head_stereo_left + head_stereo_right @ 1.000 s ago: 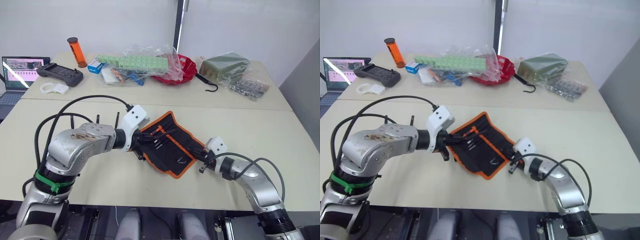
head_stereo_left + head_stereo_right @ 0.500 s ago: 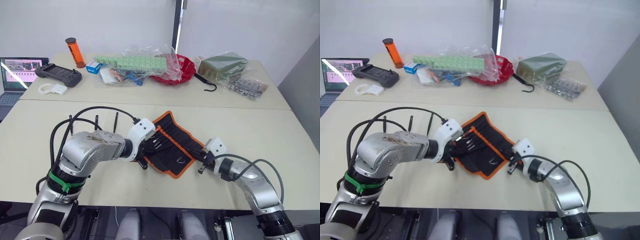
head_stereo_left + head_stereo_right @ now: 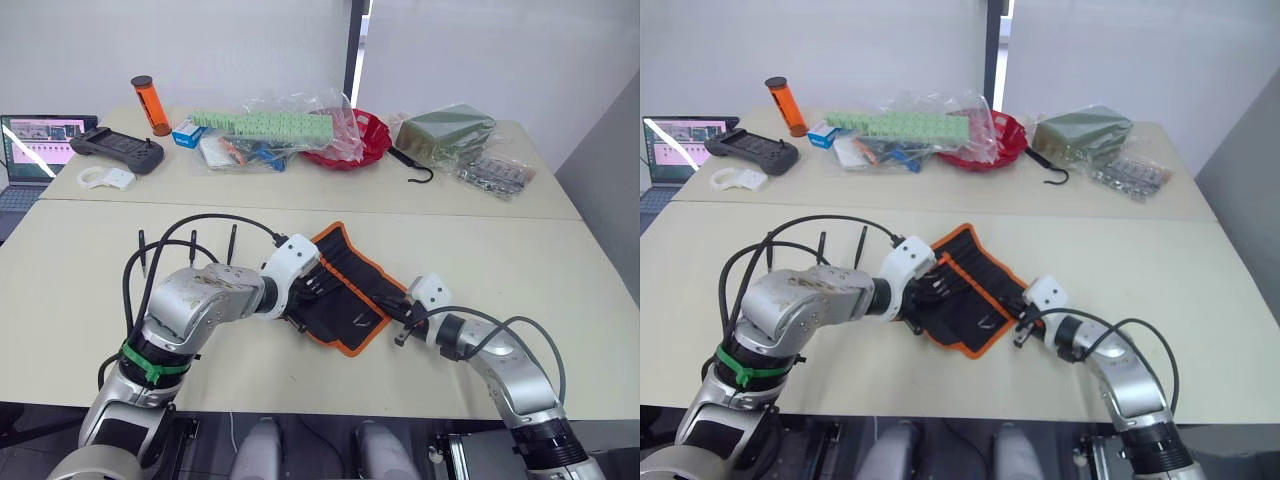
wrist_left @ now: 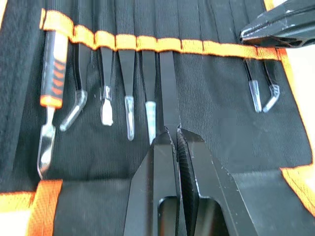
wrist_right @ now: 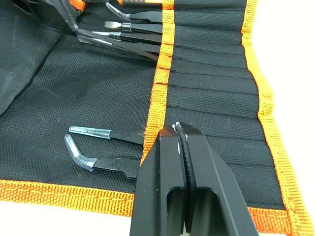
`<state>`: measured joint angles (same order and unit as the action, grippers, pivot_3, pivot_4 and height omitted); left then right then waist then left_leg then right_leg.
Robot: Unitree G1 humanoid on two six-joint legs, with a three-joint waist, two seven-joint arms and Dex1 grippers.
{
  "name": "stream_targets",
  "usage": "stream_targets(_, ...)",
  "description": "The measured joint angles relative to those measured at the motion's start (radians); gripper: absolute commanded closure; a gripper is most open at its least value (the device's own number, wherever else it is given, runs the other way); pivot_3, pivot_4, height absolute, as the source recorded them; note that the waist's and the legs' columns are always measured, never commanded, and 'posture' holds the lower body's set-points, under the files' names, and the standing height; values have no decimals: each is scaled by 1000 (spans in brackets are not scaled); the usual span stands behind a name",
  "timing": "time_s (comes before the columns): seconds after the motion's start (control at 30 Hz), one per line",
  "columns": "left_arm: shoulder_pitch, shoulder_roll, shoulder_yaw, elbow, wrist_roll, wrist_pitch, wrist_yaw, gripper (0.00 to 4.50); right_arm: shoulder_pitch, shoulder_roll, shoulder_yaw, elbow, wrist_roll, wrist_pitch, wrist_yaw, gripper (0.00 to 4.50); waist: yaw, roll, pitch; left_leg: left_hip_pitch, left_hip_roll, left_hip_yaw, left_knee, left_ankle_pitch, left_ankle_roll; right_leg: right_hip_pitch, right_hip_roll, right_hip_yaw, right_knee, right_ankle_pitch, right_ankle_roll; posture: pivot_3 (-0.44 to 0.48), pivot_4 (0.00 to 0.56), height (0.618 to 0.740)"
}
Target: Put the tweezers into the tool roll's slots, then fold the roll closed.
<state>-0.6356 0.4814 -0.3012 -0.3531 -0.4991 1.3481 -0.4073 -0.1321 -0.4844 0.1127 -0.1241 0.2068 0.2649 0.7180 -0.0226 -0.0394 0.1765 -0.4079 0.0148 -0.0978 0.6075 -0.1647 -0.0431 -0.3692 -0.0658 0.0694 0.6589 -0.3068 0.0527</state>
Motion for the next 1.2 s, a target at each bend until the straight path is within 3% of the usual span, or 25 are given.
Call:
stream_targets(0.5, -4, -111, -122, 194, 190, -304, 0, 4476, -4, 2, 13, 4, 0, 0, -3, 4500, 1, 0, 0, 0, 0, 0, 1, 0, 0, 0, 0, 0, 1, 0, 0, 0, 150, 740)
stream_targets(0.93, -4, -122, -140, 257, 267, -426, -71, 4476, -4, 3, 15, 4, 0, -1, -5, 4500, 2, 1, 0, 0, 0, 0, 1, 0, 0, 1, 0, 0, 1, 0, 0, 0, 150, 740)
stream_targets(1.2, 0, -119, -86, 224, 234, -371, -122, 1862, -11, 3, 24, 9, -1, -5, -3, 4500, -4, 1, 0, 1, 0, 0, 0, 0, 0, 0, 0, 0, 1, 0, 0, 0, 150, 740)
